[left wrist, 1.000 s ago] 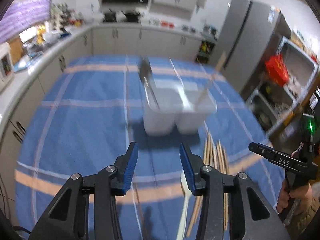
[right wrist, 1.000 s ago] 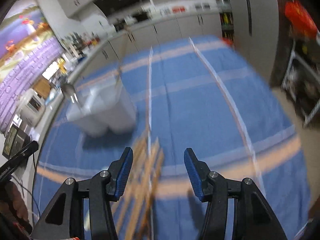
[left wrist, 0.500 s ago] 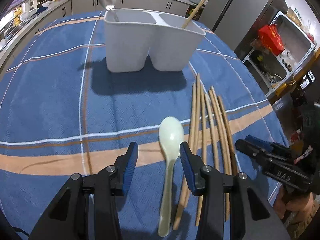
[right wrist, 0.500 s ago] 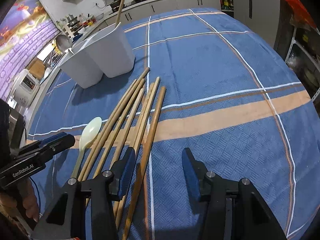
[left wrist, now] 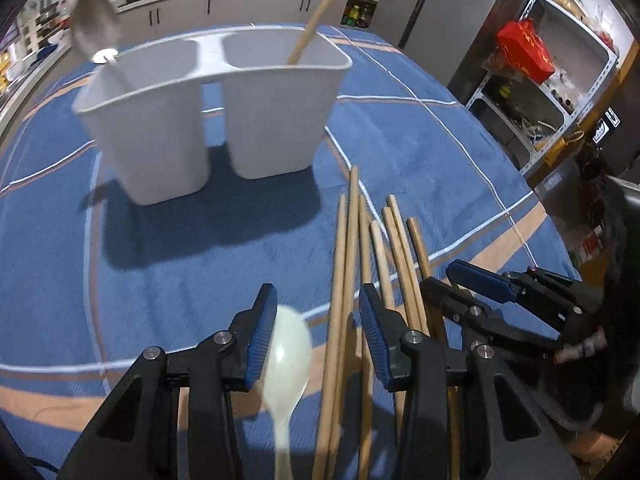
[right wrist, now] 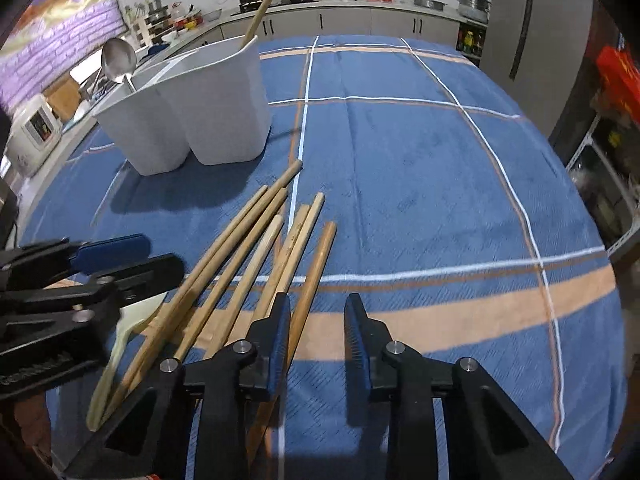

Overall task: Organize utensils
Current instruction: 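Grasp a chopstick with the left tool while the right tool grasps another chopstick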

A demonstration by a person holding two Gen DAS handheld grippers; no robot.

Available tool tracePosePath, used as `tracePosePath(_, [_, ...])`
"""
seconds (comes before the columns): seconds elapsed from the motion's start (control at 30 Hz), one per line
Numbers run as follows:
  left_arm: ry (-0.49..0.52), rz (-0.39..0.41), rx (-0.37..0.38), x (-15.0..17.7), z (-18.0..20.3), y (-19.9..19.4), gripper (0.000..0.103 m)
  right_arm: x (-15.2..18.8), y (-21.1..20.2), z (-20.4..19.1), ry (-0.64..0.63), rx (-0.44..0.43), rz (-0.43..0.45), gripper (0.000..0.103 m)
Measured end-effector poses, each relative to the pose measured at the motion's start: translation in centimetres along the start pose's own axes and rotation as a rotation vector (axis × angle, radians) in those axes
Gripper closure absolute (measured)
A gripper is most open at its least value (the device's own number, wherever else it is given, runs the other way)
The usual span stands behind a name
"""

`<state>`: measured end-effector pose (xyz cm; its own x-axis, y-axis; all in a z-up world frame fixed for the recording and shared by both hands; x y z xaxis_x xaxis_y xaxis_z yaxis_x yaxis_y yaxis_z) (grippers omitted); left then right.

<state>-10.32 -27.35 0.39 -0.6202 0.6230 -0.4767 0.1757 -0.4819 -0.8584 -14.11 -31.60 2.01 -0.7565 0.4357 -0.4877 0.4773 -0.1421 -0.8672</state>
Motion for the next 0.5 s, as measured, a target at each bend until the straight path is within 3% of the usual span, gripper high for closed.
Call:
tracePosePath(0.1, [0.002, -0.028, 0.011, -0.5, 0.2, 1.3, 0.076, -0.1, 0.1, 0.2, -0.024, 0.012, 0.003, 0.072])
tracePosePath(0.3, [0.03, -0.008, 0.001, -1.6, 0.8, 2.1, 0.079, 0.0, -0.1, 1.7, -0.008, 0.033, 0.007, 0.072])
tracePosePath(0.37, [0.043, -0.007, 0.0, -1.9, 1.0, 2.3, 0.09, -0.1, -0.1, 2.3, 0.004, 0.044, 0.007, 0.073])
tracePosePath(0.43, [0.031, -0.014, 0.022, -2.0, 0.9, 2.3, 0.093, -0.1, -0.1, 2.8, 0.016, 0.046, 0.008, 0.082])
tracePosePath(0.5, [0.022, -0.009, 0.023, -2.0, 0.7, 2.2, 0.094, -0.3, -0.2, 3.4, 0.027, 0.047, 0.004, 0.084])
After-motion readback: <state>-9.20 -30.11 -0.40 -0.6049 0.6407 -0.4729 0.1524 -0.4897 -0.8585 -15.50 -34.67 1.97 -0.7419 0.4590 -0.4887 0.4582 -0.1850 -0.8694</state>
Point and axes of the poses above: each gripper's, at about its wrist camera, not at the fingertips, and y roughly the way its jaws point, z to its right, x to its underside, the point moved 3 cm from there along y, roughly the way its jaws point, and after that the axes turned 3 degrees about y, right-handed, at the moved point
